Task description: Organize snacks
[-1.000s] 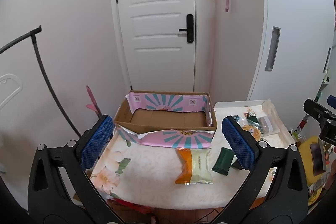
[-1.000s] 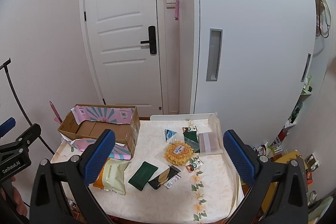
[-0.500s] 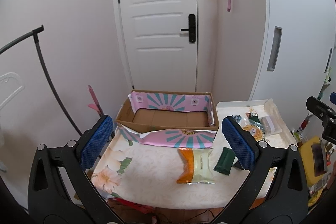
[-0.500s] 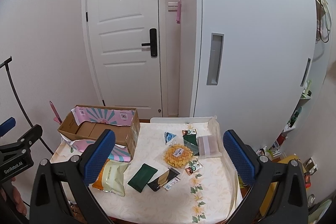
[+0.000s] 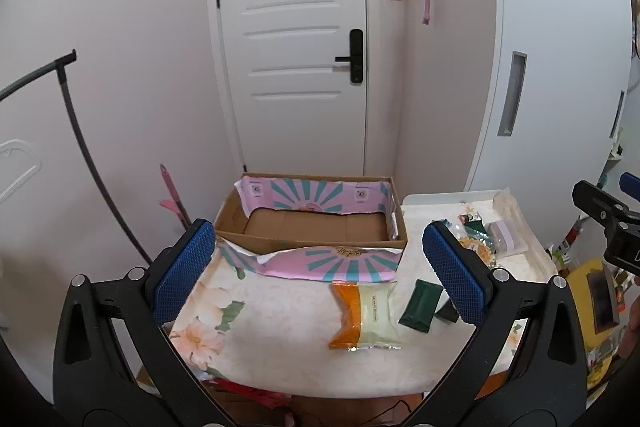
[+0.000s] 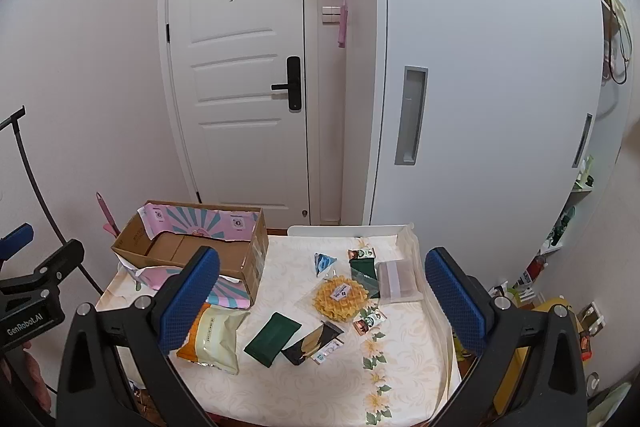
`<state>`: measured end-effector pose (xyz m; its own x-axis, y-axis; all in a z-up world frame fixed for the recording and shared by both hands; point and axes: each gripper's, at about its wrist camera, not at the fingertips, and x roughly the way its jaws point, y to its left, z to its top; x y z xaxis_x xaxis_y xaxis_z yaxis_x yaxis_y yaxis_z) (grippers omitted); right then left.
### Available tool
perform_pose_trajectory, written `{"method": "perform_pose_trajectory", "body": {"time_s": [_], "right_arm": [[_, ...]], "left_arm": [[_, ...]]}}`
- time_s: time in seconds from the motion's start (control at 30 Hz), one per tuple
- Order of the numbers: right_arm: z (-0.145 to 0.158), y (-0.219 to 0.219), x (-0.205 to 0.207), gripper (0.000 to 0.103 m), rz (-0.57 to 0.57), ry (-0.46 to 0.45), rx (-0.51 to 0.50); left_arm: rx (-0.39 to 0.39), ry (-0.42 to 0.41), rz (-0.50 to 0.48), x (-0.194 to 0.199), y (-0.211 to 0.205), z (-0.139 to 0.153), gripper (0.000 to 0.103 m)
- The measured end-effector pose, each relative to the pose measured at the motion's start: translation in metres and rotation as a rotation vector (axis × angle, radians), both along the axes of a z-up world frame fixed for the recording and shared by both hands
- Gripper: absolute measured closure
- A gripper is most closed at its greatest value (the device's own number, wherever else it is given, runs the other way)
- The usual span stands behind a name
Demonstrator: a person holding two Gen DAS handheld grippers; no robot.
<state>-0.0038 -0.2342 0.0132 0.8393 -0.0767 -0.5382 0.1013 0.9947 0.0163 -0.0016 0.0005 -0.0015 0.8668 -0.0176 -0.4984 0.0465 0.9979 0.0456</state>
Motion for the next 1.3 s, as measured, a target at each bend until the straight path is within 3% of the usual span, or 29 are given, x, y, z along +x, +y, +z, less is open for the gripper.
{"method": "perform_pose_trajectory", "body": {"time_s": [1.3], "right_arm": [[0.0009, 0.0033, -0.0057, 0.001, 0.014, -0.008, 0.001]], "left_arm": [[-0.04, 0.007, 0.003, -0.0039, 0.0078, 0.0055, 0.0]]}}
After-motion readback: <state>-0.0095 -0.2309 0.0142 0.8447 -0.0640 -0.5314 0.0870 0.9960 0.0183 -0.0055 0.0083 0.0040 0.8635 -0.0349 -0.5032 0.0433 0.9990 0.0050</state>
